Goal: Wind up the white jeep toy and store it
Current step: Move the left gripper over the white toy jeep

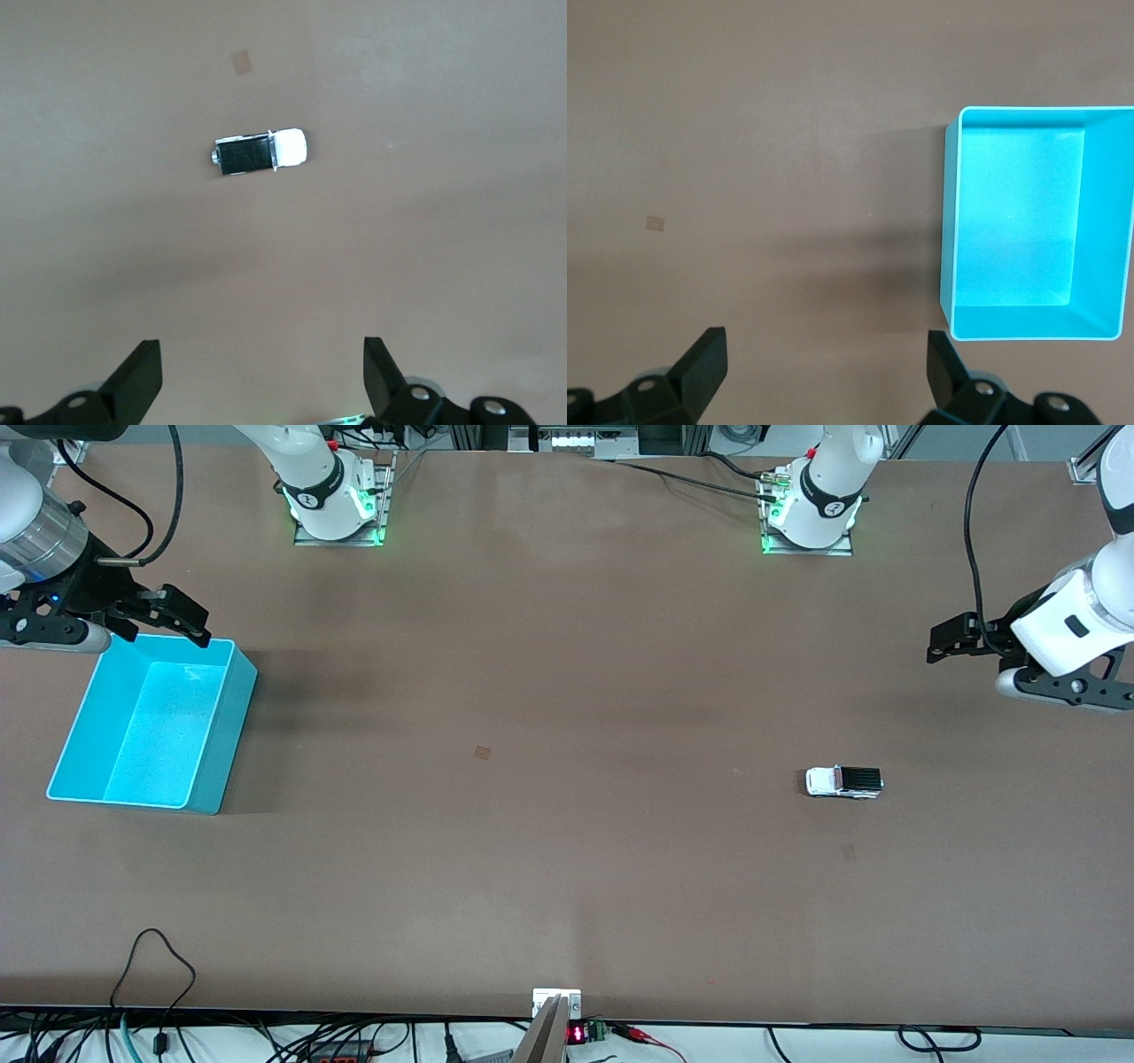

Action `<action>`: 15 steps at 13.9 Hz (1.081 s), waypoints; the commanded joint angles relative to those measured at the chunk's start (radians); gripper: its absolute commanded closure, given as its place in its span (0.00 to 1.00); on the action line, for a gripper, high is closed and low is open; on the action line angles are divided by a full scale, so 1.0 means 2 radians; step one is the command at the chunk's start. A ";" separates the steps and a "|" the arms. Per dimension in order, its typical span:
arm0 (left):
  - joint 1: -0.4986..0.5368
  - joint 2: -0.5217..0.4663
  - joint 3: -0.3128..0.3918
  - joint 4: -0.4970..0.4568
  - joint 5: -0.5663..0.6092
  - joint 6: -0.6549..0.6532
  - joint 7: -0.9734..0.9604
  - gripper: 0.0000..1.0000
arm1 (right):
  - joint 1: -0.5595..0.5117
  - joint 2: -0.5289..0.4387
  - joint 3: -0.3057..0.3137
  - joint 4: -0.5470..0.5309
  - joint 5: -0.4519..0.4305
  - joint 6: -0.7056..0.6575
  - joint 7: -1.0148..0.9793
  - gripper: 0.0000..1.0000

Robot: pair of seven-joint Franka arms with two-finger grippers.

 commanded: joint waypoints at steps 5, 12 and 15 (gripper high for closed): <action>0.007 0.036 0.000 0.004 -0.004 -0.025 0.220 0.00 | -0.002 -0.006 0.002 -0.005 0.000 -0.001 -0.001 0.00; 0.014 0.106 -0.004 -0.034 0.034 0.102 0.472 0.00 | -0.002 -0.005 0.002 -0.005 0.000 -0.002 -0.001 0.00; 0.012 0.108 -0.005 -0.101 0.041 0.208 0.545 0.00 | -0.002 -0.005 0.002 -0.005 0.000 -0.002 -0.001 0.00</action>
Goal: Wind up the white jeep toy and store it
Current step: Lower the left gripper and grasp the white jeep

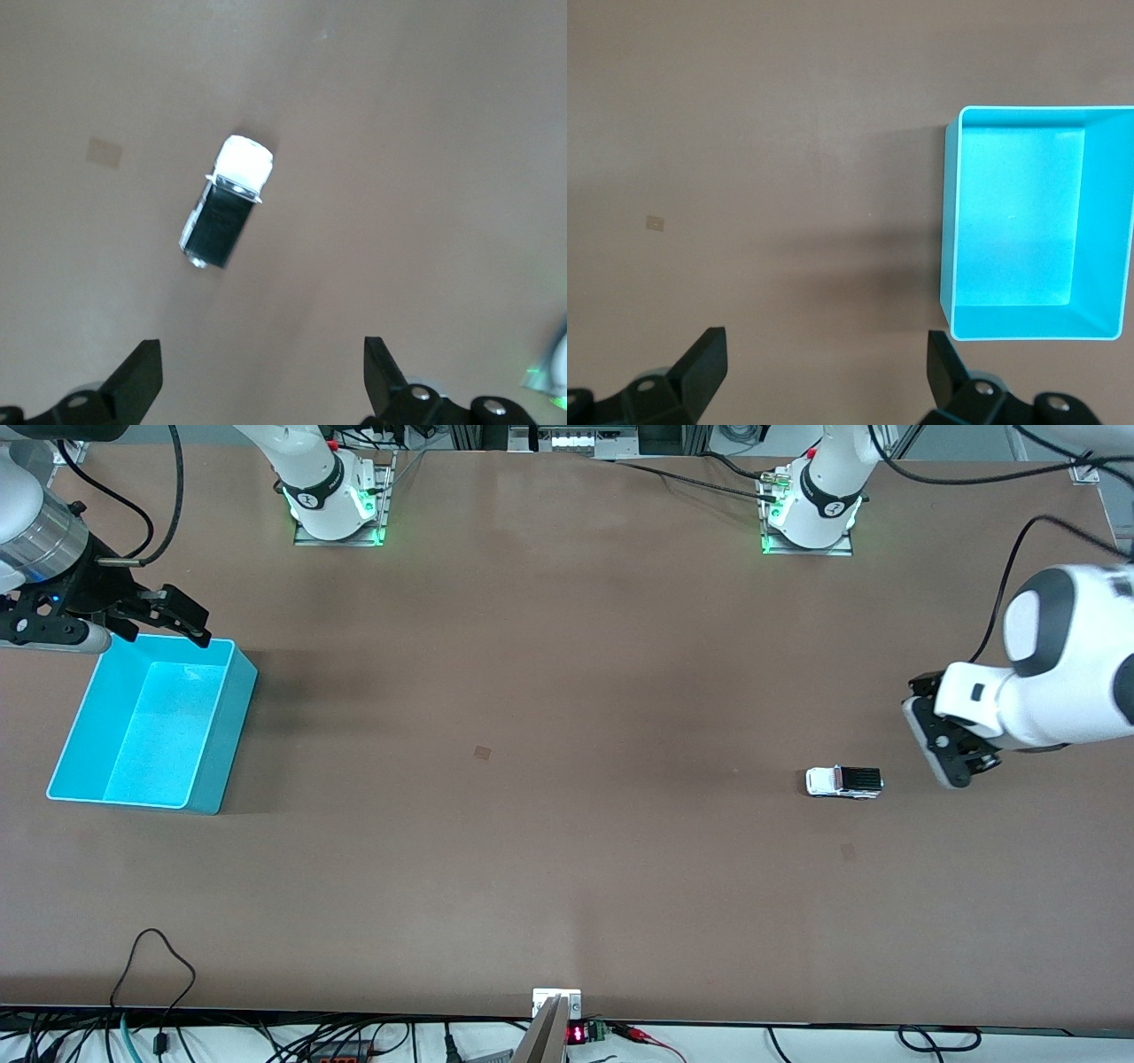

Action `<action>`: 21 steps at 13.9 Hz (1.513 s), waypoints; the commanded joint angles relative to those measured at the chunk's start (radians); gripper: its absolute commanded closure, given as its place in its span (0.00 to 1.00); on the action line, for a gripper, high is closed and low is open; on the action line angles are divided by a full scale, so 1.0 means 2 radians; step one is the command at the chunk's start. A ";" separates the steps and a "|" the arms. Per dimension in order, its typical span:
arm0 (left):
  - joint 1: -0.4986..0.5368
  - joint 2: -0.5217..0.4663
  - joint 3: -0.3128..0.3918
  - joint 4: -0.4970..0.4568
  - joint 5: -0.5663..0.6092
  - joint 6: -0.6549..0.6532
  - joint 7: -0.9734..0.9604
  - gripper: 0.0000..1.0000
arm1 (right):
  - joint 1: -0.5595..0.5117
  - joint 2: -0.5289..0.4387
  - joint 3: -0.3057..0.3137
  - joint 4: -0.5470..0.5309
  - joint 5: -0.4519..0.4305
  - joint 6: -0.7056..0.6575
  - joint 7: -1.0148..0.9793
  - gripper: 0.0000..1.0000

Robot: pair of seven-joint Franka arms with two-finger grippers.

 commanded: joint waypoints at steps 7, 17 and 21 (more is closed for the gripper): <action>-0.003 0.050 -0.003 -0.113 0.016 0.245 0.165 0.00 | -0.003 -0.007 0.000 -0.004 0.000 -0.006 -0.002 0.00; -0.002 0.091 -0.003 -0.132 0.016 0.319 0.208 0.36 | -0.002 -0.005 0.000 -0.004 0.000 0.000 -0.002 0.00; -0.002 0.093 -0.003 -0.129 0.016 0.321 0.221 0.75 | -0.002 -0.005 0.001 -0.004 0.000 0.000 -0.001 0.00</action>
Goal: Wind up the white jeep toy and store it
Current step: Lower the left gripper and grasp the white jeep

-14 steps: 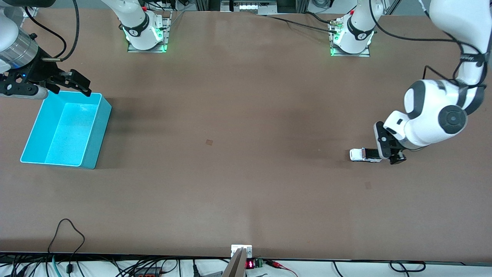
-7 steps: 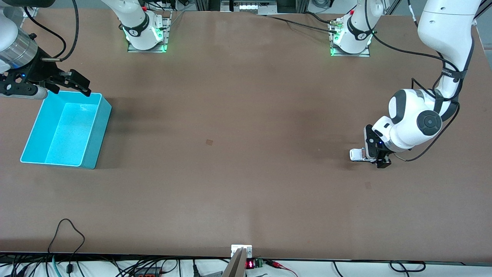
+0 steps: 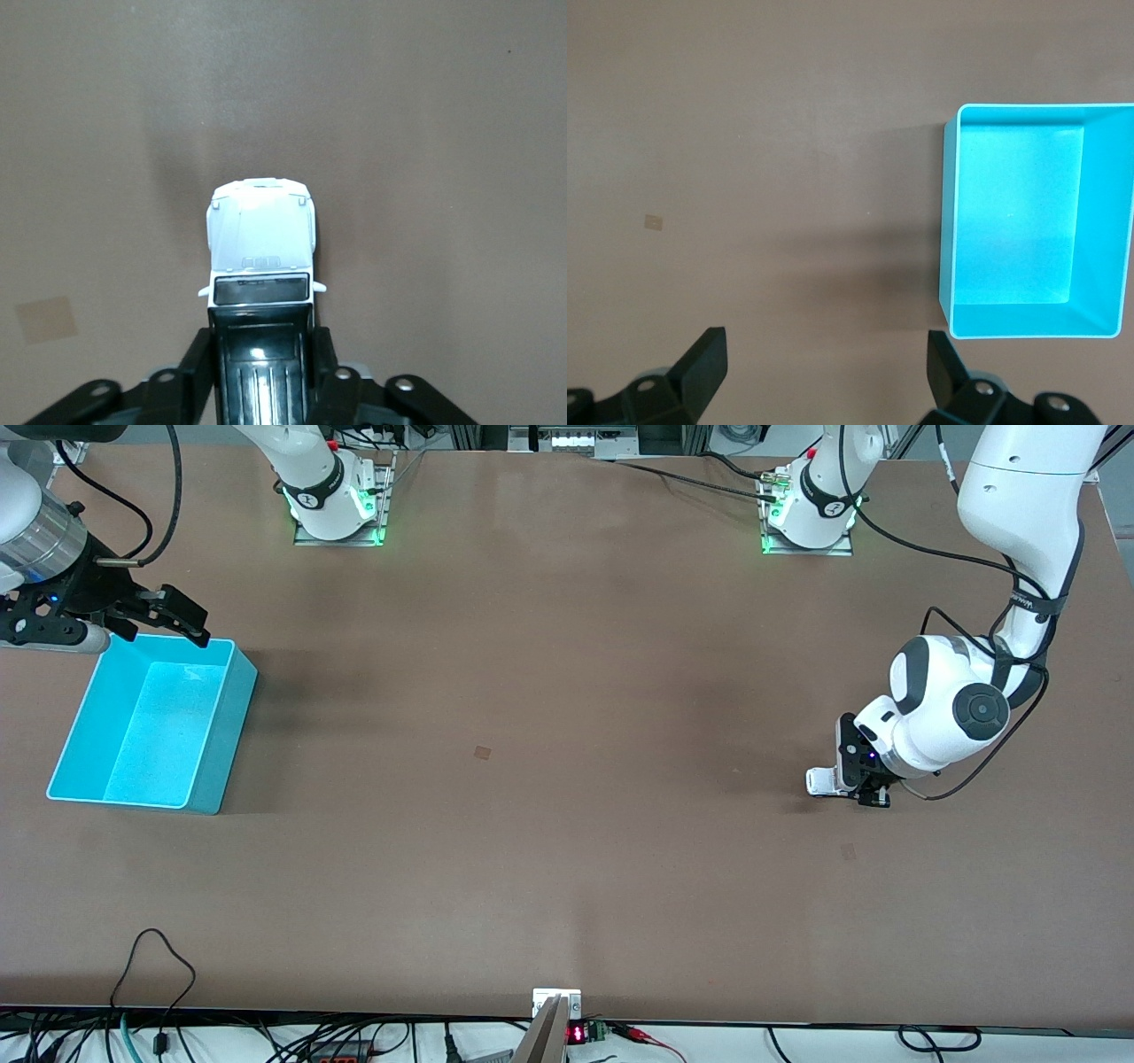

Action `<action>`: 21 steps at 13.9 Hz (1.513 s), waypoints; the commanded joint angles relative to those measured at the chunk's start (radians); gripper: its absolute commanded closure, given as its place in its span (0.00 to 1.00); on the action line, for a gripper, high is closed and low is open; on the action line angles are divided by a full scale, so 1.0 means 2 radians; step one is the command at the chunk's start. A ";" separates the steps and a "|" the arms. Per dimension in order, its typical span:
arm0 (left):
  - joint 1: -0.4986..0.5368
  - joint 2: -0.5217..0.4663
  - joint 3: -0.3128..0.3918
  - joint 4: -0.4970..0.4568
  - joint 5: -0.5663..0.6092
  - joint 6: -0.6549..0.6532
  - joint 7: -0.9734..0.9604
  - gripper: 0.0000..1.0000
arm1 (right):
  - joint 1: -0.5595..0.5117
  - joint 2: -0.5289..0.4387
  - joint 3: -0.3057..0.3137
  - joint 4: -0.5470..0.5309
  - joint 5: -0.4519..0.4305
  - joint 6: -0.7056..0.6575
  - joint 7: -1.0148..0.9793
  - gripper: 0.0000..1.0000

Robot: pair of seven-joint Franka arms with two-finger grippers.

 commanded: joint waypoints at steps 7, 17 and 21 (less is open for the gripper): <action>0.005 0.013 0.004 0.003 0.011 -0.001 0.009 0.75 | -0.002 -0.004 0.002 -0.004 0.000 0.001 -0.001 0.00; 0.125 0.050 0.008 0.033 0.014 -0.002 0.128 0.75 | -0.002 -0.004 0.002 -0.005 0.000 0.001 -0.001 0.00; 0.142 0.054 0.008 0.035 0.014 0.000 0.146 0.75 | -0.002 -0.003 0.002 -0.004 0.000 0.002 -0.001 0.00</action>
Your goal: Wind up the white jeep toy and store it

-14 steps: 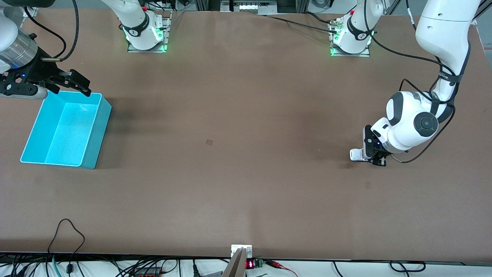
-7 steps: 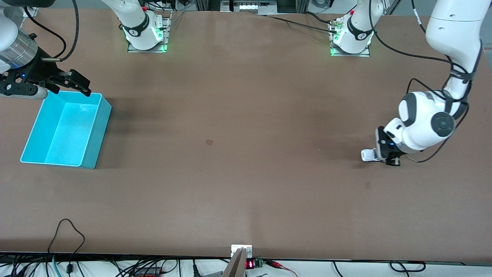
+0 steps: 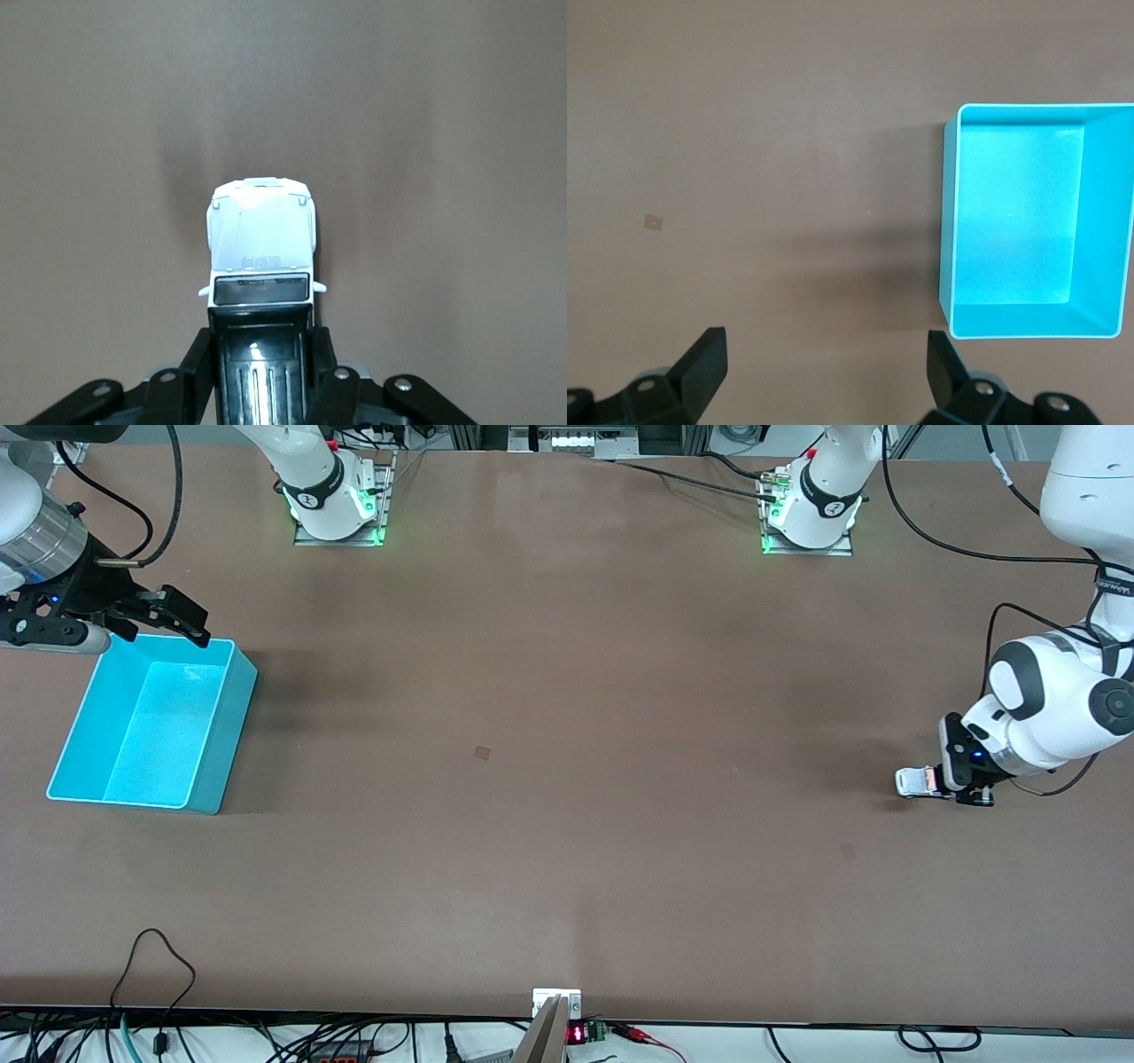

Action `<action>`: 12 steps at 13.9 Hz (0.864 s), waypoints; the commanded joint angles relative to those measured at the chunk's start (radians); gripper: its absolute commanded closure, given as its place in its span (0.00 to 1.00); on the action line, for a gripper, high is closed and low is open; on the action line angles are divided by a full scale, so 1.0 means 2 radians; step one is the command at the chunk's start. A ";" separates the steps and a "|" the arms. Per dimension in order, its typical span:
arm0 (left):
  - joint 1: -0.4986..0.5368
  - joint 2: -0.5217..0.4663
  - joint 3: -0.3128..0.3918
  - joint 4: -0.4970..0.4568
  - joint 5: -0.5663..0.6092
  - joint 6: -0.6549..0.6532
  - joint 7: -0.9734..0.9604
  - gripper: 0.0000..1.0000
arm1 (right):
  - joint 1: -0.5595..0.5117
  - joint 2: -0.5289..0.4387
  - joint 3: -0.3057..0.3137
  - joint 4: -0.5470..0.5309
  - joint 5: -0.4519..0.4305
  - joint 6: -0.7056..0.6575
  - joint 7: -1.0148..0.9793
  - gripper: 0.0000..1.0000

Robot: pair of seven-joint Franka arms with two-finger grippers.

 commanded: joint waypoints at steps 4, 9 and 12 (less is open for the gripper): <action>0.006 0.031 -0.003 0.008 0.014 0.000 0.012 0.29 | -0.002 -0.003 0.002 -0.004 0.000 0.002 -0.001 0.00; 0.000 0.008 -0.012 0.062 0.014 -0.093 0.030 0.00 | -0.002 -0.003 0.002 -0.004 0.000 0.002 -0.001 0.00; -0.014 0.000 -0.014 0.107 0.014 -0.191 -0.005 0.00 | -0.002 -0.003 0.002 -0.004 0.000 0.003 -0.001 0.00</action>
